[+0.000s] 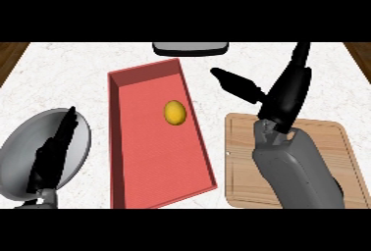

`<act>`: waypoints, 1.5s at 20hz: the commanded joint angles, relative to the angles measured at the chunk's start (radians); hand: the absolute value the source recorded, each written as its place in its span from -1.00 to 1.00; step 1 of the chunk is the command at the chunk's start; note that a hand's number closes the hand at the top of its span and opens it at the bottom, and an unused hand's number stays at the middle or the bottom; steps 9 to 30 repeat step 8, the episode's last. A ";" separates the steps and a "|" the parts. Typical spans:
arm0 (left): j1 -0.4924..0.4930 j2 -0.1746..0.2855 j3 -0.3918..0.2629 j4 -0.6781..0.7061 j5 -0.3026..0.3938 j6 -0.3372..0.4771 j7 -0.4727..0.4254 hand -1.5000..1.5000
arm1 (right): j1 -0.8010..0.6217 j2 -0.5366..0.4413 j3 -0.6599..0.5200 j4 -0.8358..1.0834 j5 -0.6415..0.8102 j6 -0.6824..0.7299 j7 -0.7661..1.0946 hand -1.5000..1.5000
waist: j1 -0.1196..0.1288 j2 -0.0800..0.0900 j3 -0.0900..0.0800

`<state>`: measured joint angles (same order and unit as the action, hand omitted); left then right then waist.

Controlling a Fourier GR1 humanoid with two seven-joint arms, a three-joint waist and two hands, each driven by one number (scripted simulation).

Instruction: Pick the lemon from the cutting board and place it in the cardboard box

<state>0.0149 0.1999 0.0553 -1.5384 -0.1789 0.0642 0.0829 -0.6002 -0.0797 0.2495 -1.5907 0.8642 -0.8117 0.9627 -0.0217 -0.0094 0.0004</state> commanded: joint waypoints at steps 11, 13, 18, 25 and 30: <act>0.095 0.007 0.015 -0.067 0.028 -0.034 -0.024 0.00 | 0.534 -0.292 -0.121 -0.655 -0.279 0.123 -0.051 -1.00 | 0.006 0.004 0.001; 0.095 0.007 0.015 -0.067 0.028 -0.034 -0.024 0.00 | 0.534 -0.292 -0.121 -0.655 -0.279 0.123 -0.051 -1.00 | 0.006 0.004 0.001; 0.095 0.007 0.015 -0.067 0.028 -0.034 -0.024 0.00 | 0.534 -0.292 -0.121 -0.655 -0.279 0.123 -0.051 -1.00 | 0.006 0.004 0.001; 0.095 0.007 0.015 -0.067 0.028 -0.034 -0.024 0.00 | 0.534 -0.292 -0.121 -0.655 -0.279 0.123 -0.051 -1.00 | 0.006 0.004 0.001; 0.095 0.007 0.015 -0.067 0.028 -0.034 -0.024 0.00 | 0.534 -0.292 -0.121 -0.655 -0.279 0.123 -0.051 -1.00 | 0.006 0.004 0.001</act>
